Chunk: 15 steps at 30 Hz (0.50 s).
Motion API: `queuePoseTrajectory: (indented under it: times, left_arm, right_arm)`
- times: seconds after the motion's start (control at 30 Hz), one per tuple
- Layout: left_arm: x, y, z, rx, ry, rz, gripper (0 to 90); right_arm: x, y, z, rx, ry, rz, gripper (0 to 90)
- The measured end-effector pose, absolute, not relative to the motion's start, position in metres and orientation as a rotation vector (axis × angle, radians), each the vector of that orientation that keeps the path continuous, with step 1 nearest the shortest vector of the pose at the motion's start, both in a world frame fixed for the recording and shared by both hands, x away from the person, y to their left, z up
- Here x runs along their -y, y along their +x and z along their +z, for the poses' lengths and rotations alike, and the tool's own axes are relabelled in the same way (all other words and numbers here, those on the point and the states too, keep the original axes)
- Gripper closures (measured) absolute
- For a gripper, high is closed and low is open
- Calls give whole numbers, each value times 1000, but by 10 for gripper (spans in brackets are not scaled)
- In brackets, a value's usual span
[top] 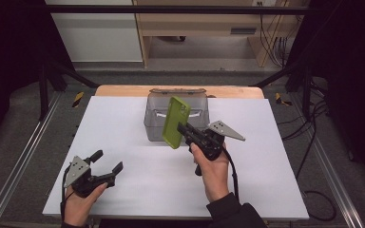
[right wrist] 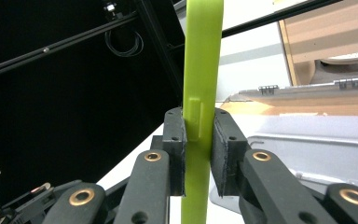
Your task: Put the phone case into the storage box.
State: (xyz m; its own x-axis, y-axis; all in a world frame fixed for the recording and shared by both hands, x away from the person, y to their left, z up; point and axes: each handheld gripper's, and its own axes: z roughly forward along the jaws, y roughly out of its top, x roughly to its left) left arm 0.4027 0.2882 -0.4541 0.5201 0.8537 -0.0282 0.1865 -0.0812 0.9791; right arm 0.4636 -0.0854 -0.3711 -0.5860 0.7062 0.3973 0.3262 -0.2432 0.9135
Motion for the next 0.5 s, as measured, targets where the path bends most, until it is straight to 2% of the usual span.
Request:
queuePoseTrajectory:
  times: [0.33,0.5]
  left_arm:
    - [-296,405,-458,-948,1564,728,33]
    - [-294,404,-457,-933,1575,730,33]
  right_arm:
    - [93,476,-341,-1700,1235,1823,774]
    - [98,486,-325,-1694,1231,1808,774]
